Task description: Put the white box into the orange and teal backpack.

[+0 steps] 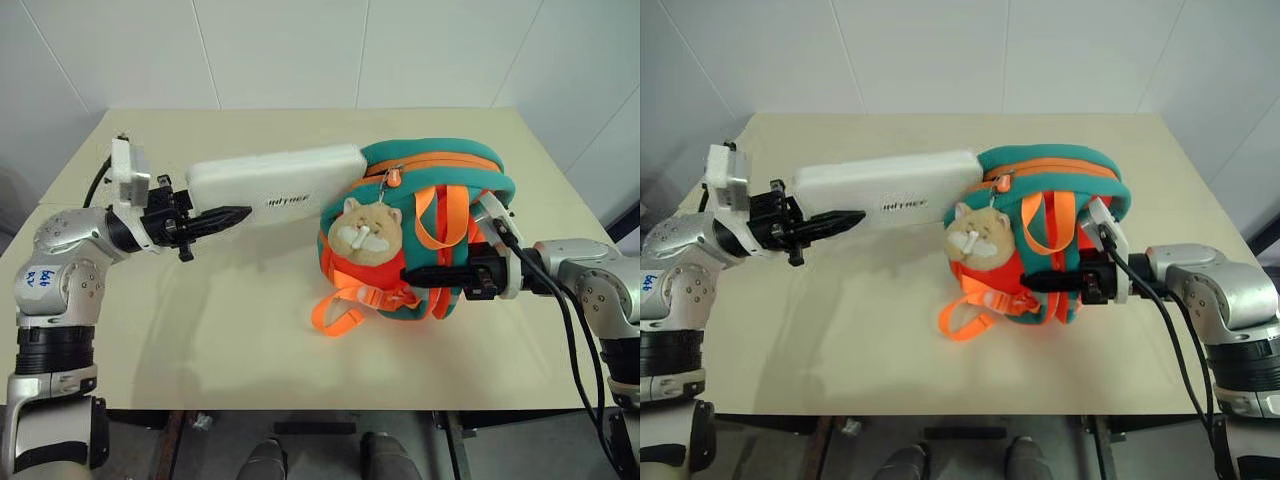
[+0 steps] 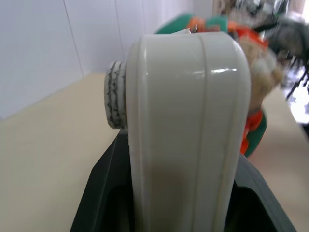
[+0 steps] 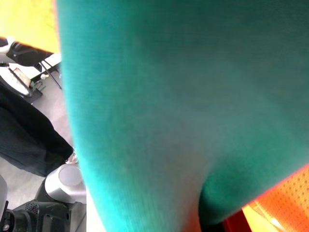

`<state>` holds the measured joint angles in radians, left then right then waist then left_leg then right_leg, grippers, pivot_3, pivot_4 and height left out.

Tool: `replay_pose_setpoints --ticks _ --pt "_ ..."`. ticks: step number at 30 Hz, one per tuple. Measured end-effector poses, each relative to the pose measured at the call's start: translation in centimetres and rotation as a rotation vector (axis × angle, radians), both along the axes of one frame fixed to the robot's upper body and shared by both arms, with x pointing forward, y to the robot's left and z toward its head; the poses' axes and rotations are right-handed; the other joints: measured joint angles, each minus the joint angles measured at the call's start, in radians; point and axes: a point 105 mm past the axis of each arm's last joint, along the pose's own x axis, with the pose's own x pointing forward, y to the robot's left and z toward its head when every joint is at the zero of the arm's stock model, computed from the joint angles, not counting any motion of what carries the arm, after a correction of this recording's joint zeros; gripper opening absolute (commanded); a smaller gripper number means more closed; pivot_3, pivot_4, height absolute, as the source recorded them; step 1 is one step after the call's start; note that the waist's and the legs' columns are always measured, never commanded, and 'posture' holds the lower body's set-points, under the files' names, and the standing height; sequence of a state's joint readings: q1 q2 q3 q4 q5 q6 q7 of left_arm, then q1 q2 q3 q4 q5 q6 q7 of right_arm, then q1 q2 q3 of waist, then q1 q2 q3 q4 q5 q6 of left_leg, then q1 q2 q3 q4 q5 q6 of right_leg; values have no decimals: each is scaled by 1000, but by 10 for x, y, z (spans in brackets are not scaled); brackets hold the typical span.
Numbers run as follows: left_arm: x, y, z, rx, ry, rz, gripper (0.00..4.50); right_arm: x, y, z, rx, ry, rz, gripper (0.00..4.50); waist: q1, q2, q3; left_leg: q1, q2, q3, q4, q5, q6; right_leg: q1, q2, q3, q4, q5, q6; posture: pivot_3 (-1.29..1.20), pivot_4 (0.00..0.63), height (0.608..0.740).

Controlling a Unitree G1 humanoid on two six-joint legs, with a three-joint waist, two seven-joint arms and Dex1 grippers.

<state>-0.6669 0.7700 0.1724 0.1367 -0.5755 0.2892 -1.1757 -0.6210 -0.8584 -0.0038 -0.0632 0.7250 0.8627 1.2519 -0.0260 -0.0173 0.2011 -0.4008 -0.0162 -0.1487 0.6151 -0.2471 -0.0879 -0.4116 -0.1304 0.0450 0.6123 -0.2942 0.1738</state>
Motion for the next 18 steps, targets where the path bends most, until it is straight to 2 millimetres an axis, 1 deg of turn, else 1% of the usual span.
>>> replay_pose_setpoints --ticks 2,5,8,9,11,14,18 --pt "4 -1 -4 53 -11 -17 1402 1 0 -1 7 6 -3 26 0 0 0 0 0 0 0 0 1 0 0 0 0 0 0 0 150 740" --pt "11 -7 7 116 -22 -47 1402 2 1 -1 15 5 -2 26 3 0 0 0 0 0 0 0 1 0 0 0 1 0 0 0 150 740" --pt "19 -27 13 134 12 -106 1402 4 3 -1 17 -2 -1 26 2 0 0 0 -1 0 0 0 2 1 0 0 0 1 2 0 150 740" --pt "22 -36 11 139 29 -137 1402 5 3 -1 16 -4 -3 26 1 0 0 0 -1 0 0 1 2 1 0 0 0 1 2 0 150 740" --pt "29 -64 7 170 58 -207 1402 6 4 0 18 -10 0 26 2 0 0 -1 -1 -1 1 1 1 1 0 0 0 1 2 0 150 740" --pt "34 -104 1 231 83 -313 1402 7 8 0 20 -18 9 26 -1 0 0 -2 -1 -1 1 2 0 1 0 0 0 1 2 0 150 740" --pt "43 -139 0 256 75 -362 1402 7 10 0 22 -25 18 26 -6 0 0 -2 -1 0 0 1 0 0 0 0 -1 1 3 0 150 740"
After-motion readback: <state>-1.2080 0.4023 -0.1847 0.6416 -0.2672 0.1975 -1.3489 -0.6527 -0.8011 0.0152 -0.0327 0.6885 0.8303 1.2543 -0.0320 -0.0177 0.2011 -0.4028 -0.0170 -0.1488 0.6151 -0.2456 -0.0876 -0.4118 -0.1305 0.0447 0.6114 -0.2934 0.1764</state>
